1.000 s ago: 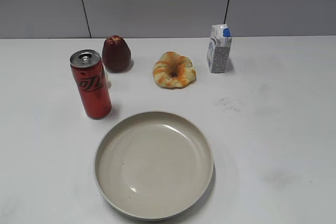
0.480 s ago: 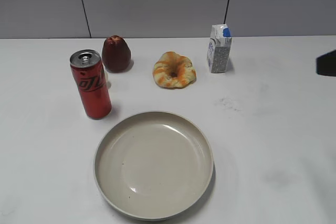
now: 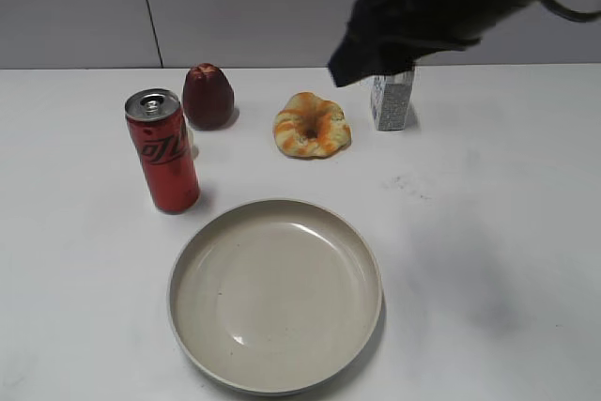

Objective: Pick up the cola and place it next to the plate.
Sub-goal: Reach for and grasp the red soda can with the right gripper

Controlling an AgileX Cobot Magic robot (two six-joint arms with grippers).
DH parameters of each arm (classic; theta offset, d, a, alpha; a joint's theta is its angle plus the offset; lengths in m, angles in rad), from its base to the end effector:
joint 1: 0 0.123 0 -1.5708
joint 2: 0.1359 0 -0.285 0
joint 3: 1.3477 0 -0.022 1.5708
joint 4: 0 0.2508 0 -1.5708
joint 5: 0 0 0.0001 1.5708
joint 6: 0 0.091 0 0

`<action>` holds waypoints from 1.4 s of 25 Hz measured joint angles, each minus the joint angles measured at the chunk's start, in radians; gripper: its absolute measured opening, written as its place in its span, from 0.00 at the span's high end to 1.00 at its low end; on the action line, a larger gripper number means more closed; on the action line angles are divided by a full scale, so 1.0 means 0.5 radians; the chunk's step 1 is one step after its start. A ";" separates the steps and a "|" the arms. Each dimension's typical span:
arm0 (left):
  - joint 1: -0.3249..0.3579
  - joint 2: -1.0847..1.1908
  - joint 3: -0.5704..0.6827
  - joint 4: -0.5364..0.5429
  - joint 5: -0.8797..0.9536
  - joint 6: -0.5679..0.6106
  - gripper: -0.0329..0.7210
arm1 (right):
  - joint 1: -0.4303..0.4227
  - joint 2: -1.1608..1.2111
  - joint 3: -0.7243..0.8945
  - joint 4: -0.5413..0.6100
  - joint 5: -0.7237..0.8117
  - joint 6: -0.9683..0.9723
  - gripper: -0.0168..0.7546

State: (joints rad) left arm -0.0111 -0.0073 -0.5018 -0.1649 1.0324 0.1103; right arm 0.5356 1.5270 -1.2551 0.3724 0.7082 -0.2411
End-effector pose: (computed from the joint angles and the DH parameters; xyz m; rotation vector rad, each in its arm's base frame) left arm -0.0058 -0.0128 0.2809 0.1269 1.9947 -0.1324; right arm 0.2767 0.1893 0.3154 -0.7043 2.3704 0.5483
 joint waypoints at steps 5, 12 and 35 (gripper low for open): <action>0.000 0.000 0.000 0.000 0.000 0.000 0.65 | 0.268 0.448 -0.534 -0.186 0.150 0.077 0.26; 0.000 0.000 0.000 0.000 0.000 0.000 0.65 | 0.541 0.995 -1.255 -0.305 0.241 0.086 0.12; 0.000 0.000 0.000 0.000 0.000 0.000 0.65 | 0.562 1.559 -1.519 -0.298 -0.152 0.090 0.13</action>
State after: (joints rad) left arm -0.0111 -0.0073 -0.5018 -0.1649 1.0324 0.1103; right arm 0.8164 2.3066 -2.0144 0.2231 0.6323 -0.1959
